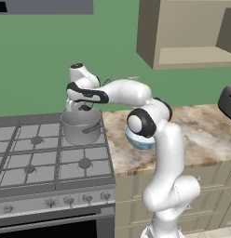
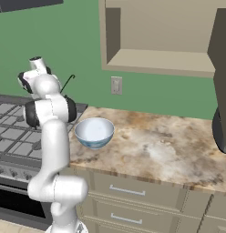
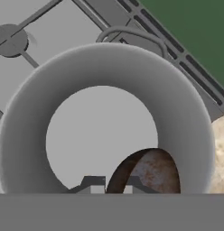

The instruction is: Open the cabinet and move the ladle to the pot. Then close the cabinet.

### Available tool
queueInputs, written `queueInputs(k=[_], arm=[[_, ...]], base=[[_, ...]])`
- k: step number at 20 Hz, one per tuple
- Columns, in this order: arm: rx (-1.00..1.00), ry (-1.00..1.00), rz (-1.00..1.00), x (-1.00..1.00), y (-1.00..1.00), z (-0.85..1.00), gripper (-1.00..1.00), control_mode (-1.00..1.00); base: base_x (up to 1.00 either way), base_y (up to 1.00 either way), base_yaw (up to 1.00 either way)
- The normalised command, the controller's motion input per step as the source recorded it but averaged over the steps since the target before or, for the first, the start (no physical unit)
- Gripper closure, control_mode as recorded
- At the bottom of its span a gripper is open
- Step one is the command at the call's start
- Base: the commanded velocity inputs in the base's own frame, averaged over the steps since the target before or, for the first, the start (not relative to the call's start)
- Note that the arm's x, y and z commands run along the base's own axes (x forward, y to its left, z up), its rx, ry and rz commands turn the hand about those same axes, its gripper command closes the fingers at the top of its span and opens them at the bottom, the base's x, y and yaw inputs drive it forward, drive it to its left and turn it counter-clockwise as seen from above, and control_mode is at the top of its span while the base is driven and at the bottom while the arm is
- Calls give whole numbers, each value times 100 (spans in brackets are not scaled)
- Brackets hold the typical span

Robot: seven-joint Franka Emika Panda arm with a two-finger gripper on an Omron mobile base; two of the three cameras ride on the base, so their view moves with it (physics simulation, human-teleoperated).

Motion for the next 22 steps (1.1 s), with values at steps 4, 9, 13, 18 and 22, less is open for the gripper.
queueInputs(k=[4,9,13,18,22], arm=[[0,6,0,24,0,-44,100,-100],[0,4,0,11,0,-38,100,-100],[0,3,0,5,0,-24,100,-100],[0,1,0,6,0,-19,100,-100],[0,4,0,16,0,-23,100,-100]], base=[[0,0,0],[0,0,0],[0,0,0],[0,0,0],[0,0,0]])
